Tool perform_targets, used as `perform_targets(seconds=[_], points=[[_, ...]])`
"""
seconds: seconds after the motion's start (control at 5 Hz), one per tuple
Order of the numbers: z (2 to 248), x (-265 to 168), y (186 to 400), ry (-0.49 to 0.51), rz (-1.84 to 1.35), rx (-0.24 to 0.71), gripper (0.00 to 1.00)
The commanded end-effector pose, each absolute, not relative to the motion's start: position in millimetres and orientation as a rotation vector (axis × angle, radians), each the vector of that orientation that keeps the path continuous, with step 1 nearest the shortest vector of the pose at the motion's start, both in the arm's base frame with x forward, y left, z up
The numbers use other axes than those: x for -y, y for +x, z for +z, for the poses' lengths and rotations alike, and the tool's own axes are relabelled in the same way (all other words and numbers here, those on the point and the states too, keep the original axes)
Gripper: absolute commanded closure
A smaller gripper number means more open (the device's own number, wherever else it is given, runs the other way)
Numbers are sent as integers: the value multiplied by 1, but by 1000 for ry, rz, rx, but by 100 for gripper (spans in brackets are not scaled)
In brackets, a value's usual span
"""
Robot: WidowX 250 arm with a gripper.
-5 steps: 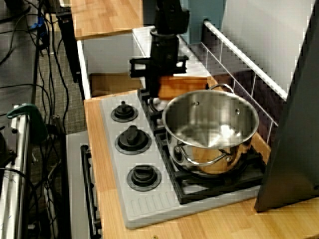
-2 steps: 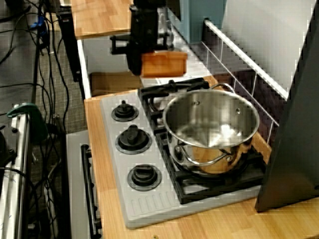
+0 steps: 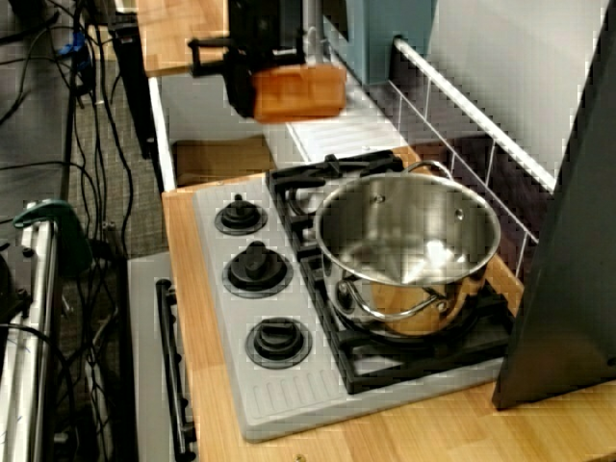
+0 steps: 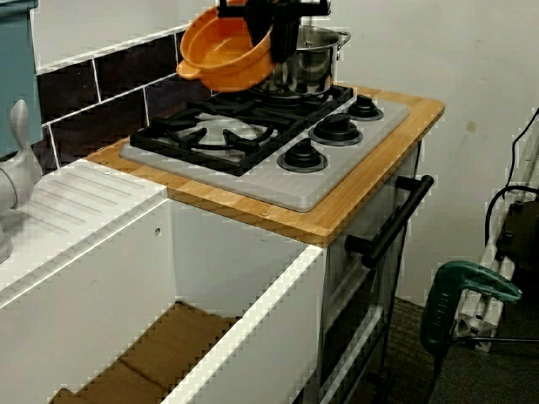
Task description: Lift pot from stove
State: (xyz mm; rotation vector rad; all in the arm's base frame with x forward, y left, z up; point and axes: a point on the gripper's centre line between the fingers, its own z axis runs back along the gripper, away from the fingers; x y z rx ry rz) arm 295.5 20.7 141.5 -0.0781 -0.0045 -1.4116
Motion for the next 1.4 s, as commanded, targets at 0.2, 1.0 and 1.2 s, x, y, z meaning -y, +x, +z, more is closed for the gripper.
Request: perform_targets(seconds=[0.2,1.0,1.2], points=[[186,-11,276,206,-1439,101,100],[215,-9,282,335,-1432,136,100],[219,-8,283,404,-1419,151,100]])
